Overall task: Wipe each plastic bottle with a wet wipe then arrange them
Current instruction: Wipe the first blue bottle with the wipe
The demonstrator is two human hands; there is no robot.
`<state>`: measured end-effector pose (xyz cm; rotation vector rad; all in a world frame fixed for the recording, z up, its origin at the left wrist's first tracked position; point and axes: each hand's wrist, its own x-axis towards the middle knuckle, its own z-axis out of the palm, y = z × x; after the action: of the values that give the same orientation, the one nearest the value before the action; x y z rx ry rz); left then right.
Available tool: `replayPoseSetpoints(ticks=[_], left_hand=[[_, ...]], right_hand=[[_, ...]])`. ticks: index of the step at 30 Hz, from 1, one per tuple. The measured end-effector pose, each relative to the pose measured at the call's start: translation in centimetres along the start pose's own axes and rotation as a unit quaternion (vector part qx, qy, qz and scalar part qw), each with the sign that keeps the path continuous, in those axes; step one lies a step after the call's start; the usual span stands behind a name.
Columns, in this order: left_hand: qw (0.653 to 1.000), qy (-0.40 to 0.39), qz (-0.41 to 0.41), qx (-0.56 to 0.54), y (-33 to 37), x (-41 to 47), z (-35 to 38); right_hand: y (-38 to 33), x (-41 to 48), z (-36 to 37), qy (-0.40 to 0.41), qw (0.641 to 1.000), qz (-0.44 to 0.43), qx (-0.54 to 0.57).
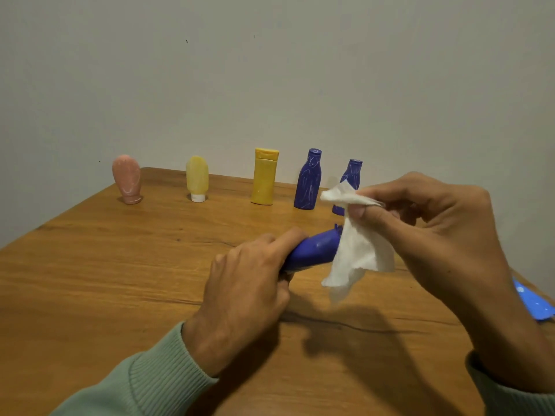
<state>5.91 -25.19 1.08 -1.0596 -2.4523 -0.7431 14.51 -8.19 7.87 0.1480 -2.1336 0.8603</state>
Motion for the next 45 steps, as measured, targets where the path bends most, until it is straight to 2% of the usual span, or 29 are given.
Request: replayPoseSetpoints(ticks=[2,4,6,14,19,23,25,28,31,34,36,38,42,45], left_hand=[[1.0,0.0,-0.002,0.011,0.0,0.0,-0.1],[1.0,-0.013,-0.008,0.011,0.1,-0.1,0.0],[1.0,-0.013,-0.006,0.021,0.1,-0.2,0.1],[0.999,0.006,0.022,0.046,0.7,-0.5,0.4],[0.999,0.006,0.033,0.036,0.6,-0.6,1.0],[0.997,-0.04,-0.017,-0.07,0.1,-0.1,1.0],[0.974,-0.093,-0.074,-0.192,-0.3,0.6,0.9],[0.906,-0.183,-0.123,-0.362,-0.4,1.3,0.5],[0.859,-0.224,-0.108,-0.447,-0.3,1.4,-0.2],[0.818,-0.245,-0.104,-0.511,-0.3,1.2,-0.4],[0.795,-0.276,-0.1,-0.531,-0.4,1.2,-0.4],[0.773,-0.303,-0.095,-0.549,-0.6,1.3,-0.5],[0.77,-0.309,-0.086,-0.551,-1.0,1.3,-0.6],[0.795,-0.296,-0.086,-0.522,-0.7,1.3,-0.8]], right_hand=[[-0.6,-0.2,-0.2,-0.053,0.998,-0.018,-0.02],[-0.9,-0.5,0.3,-0.11,0.99,-0.036,-0.078],[-0.7,-0.9,1.4,-0.134,0.979,-0.048,-0.145],[0.0,-1.0,2.6,-0.049,0.984,-0.024,-0.171],[1.0,-0.2,1.4,-0.033,0.991,0.129,0.003],[0.6,0.2,0.2,0.026,0.981,0.123,0.148],[0.4,0.4,-0.6,0.054,0.971,0.113,0.203],[0.5,0.4,-1.3,0.035,0.973,0.108,0.199],[0.9,0.3,-0.9,-0.013,0.981,0.097,0.169],[1.0,0.0,0.7,-0.058,0.993,0.048,0.093],[1.2,-0.1,1.6,-0.056,0.997,0.012,0.05],[1.3,-0.3,2.0,-0.039,0.996,0.029,0.069],[1.2,-0.5,2.1,-0.034,0.977,0.125,0.168],[1.3,-0.4,1.9,-0.066,0.96,0.184,0.202]])
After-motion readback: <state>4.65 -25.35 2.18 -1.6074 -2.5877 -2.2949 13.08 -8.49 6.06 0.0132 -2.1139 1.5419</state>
